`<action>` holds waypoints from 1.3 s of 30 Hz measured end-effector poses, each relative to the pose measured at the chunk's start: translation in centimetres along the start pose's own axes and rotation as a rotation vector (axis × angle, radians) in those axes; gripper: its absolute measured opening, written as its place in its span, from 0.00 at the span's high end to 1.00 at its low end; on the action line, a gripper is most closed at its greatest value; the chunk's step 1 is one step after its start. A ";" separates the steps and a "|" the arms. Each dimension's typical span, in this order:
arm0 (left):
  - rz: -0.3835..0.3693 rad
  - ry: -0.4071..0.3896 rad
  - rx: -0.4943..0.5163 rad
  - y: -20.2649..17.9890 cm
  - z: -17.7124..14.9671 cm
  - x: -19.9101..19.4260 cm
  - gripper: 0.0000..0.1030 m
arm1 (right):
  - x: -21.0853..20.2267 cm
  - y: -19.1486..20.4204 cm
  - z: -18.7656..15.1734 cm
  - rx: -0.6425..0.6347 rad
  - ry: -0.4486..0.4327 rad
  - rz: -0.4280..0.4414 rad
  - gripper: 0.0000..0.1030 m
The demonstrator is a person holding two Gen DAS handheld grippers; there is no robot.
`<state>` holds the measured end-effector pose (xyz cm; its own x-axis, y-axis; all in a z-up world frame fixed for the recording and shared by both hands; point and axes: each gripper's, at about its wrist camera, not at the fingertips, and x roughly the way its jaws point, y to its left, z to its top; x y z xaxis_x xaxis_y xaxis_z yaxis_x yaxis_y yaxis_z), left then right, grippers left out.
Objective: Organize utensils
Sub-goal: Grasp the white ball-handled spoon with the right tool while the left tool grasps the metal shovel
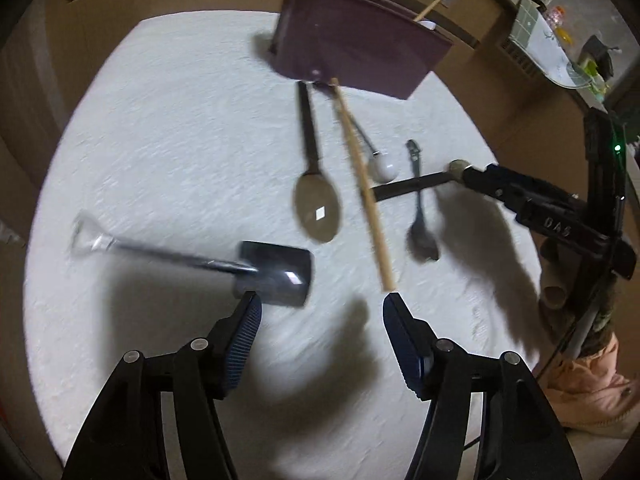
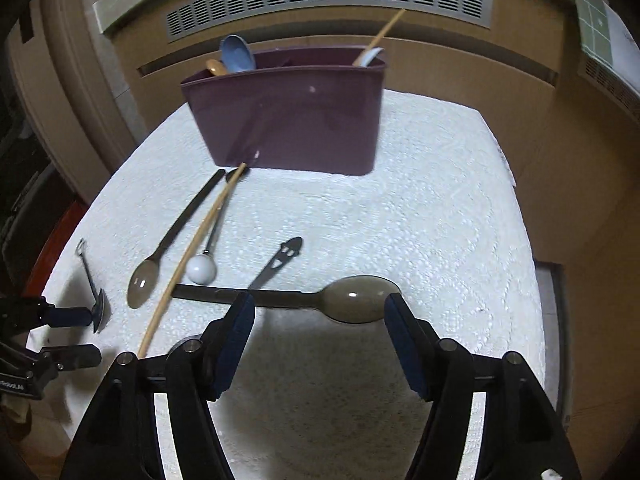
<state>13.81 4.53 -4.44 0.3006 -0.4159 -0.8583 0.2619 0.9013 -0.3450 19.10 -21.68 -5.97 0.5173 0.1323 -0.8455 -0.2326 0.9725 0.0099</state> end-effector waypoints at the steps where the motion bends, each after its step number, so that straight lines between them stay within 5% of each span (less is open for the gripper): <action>1: -0.021 -0.001 0.006 -0.6 0.6 0.5 0.38 | 0.2 -0.2 -0.1 0.007 0.004 0.000 0.37; 6: -0.094 -0.030 0.008 -1.5 4.3 2.5 0.35 | 0.9 -0.8 -0.4 0.019 0.024 -0.003 0.37; 12: -0.086 -0.097 0.005 -0.5 7.3 1.9 0.33 | 1.4 -1.0 -0.6 0.024 0.036 -0.023 0.37; 22: 0.127 -0.205 0.056 2.5 4.0 -3.2 0.33 | 2.8 5.4 3.3 -0.095 0.026 0.121 0.50; 30: 0.175 -0.141 0.151 2.4 0.4 -1.8 0.33 | 4.4 9.2 2.2 -0.191 0.075 0.146 0.72; 31: 0.171 -0.134 0.160 2.2 0.4 -1.5 0.33 | 4.4 9.2 2.3 -0.189 0.079 0.142 0.80; 39: 0.169 -0.119 0.156 1.3 1.7 -0.1 0.42 | -1.9 7.7 3.6 -0.179 -0.055 0.116 0.80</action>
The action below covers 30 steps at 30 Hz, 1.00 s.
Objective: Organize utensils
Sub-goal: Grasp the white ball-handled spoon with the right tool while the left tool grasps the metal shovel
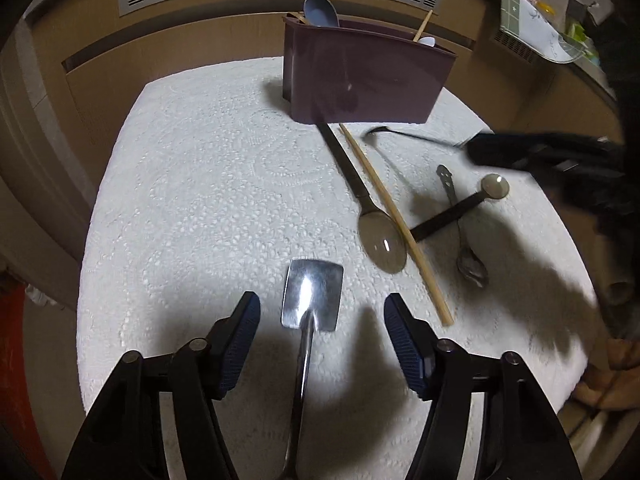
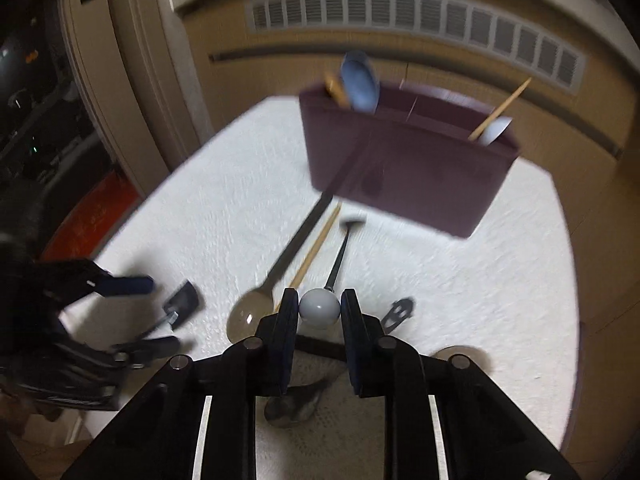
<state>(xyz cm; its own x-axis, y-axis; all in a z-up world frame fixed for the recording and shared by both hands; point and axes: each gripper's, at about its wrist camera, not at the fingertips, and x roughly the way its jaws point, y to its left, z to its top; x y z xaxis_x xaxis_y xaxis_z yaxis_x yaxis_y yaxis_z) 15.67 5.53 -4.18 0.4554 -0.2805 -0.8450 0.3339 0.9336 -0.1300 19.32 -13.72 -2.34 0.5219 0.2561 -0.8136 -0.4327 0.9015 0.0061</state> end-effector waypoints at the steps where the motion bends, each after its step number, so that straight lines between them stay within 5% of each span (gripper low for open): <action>1: 0.009 0.006 -0.003 0.0 0.3 0.3 0.44 | -1.4 -0.3 0.5 0.009 -0.032 0.001 0.80; 3: 0.018 0.022 -0.007 0.2 0.9 1.0 0.51 | -3.6 -0.9 1.7 0.025 -0.081 0.007 0.80; 8: 0.054 0.052 0.030 -0.5 1.2 2.5 0.52 | -6.1 -2.7 3.0 0.067 -0.135 -0.011 0.80; 12: 0.067 0.026 0.018 -0.8 1.2 2.1 0.67 | -6.6 -3.3 2.7 0.104 -0.139 -0.008 0.80; 22: 0.067 -0.191 0.022 -3.1 2.4 -5.2 0.67 | -8.6 -3.8 0.8 0.118 -0.167 -0.015 0.80; 30: 0.022 -0.279 0.031 -4.9 4.3 -7.9 0.69 | -10.5 -4.1 0.6 0.115 -0.207 -0.028 0.80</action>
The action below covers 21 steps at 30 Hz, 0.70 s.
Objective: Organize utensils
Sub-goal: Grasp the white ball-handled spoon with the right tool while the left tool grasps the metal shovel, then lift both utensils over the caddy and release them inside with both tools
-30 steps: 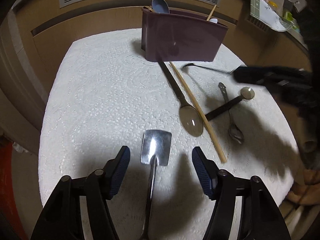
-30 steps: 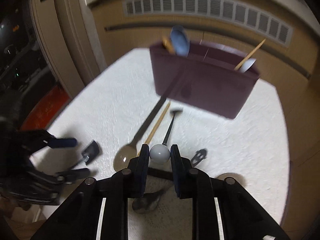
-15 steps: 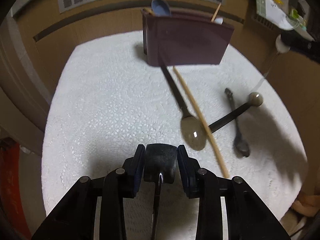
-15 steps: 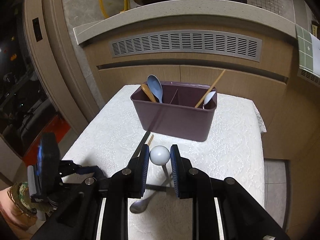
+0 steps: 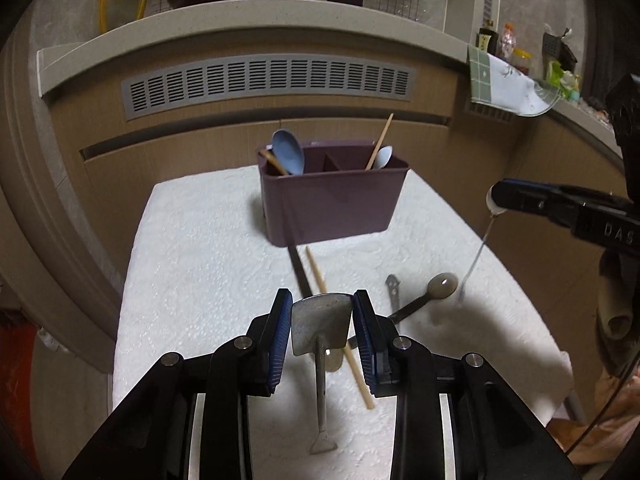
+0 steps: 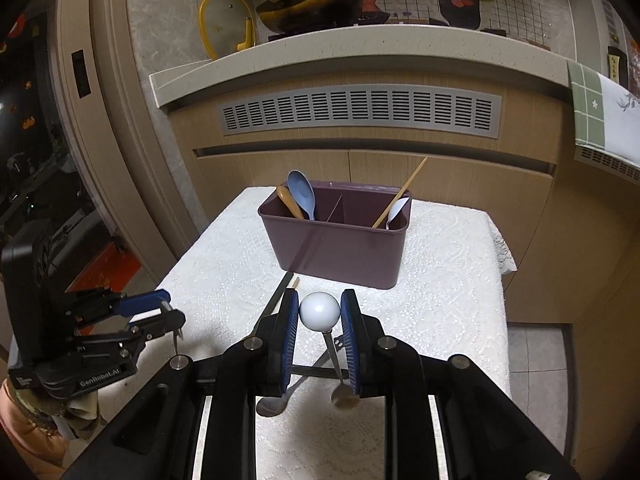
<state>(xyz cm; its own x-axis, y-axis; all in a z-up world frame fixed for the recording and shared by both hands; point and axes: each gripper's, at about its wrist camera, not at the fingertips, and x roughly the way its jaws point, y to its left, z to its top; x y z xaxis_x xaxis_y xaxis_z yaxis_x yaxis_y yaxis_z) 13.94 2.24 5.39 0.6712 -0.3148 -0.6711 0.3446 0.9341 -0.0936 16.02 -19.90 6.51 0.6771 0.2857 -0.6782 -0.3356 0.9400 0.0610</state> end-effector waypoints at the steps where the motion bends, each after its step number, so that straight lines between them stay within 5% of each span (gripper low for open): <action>1: -0.001 -0.005 0.000 -0.2 0.1 -0.1 0.69 | -0.2 0.0 0.0 -0.001 -0.002 -0.002 0.80; 21: -0.017 -0.029 0.013 -1.2 1.2 -0.5 0.70 | -0.4 -0.4 0.1 0.009 -0.008 -0.012 0.80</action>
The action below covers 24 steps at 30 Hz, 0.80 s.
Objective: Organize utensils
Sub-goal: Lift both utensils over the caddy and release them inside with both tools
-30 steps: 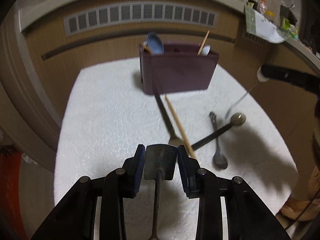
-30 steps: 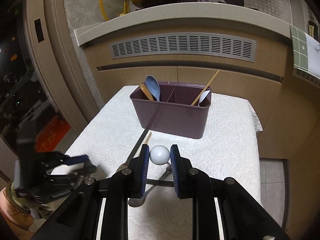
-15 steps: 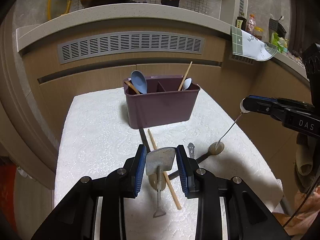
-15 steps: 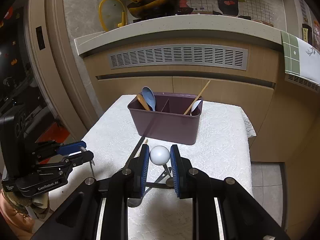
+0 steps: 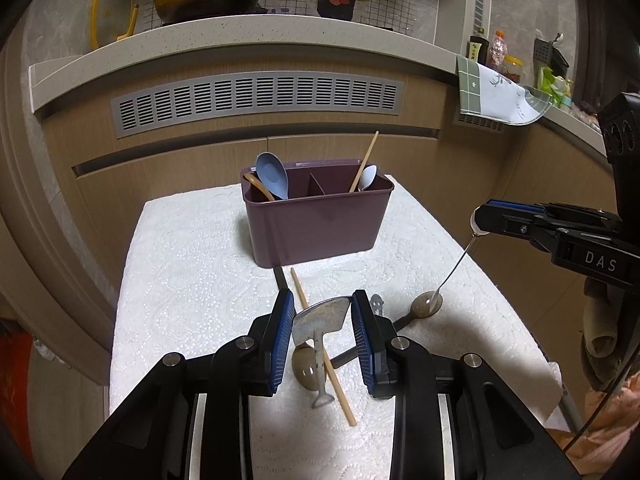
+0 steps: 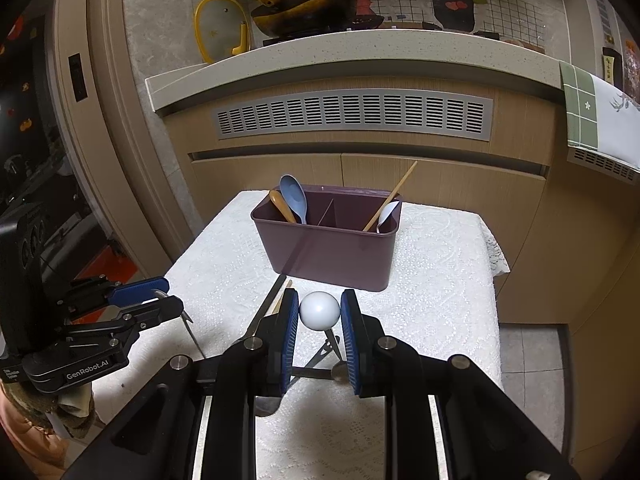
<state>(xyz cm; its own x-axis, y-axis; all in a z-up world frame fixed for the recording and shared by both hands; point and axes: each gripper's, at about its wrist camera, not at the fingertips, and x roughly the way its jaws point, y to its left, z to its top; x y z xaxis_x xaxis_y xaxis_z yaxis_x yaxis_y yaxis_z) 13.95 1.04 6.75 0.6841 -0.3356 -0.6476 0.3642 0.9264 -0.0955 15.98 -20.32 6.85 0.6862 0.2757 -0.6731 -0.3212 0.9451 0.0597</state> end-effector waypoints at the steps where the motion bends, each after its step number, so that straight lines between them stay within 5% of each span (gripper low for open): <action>1: -0.001 0.000 0.000 0.0 0.0 0.0 0.70 | 0.0 0.0 0.0 -0.001 0.000 0.001 0.80; 15: 0.011 -0.039 0.017 -0.4 1.6 -1.0 0.70 | -0.3 0.1 0.5 0.000 -0.010 -0.002 0.80; 20: 0.026 -0.143 0.040 -0.4 6.0 -2.7 0.71 | -1.1 -0.3 3.4 0.010 -0.034 0.032 0.80; 24: 0.012 -0.241 0.040 0.2 11.4 -3.6 0.71 | -2.9 -0.7 9.0 -0.013 -0.113 0.053 0.80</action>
<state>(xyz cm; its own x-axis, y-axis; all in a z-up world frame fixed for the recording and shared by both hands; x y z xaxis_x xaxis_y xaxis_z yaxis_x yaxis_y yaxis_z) 18.80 0.51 17.66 0.8180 -0.3602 -0.4486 0.3766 0.9247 -0.0557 20.09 -20.24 15.36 0.7366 0.3442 -0.5822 -0.3670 0.9265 0.0833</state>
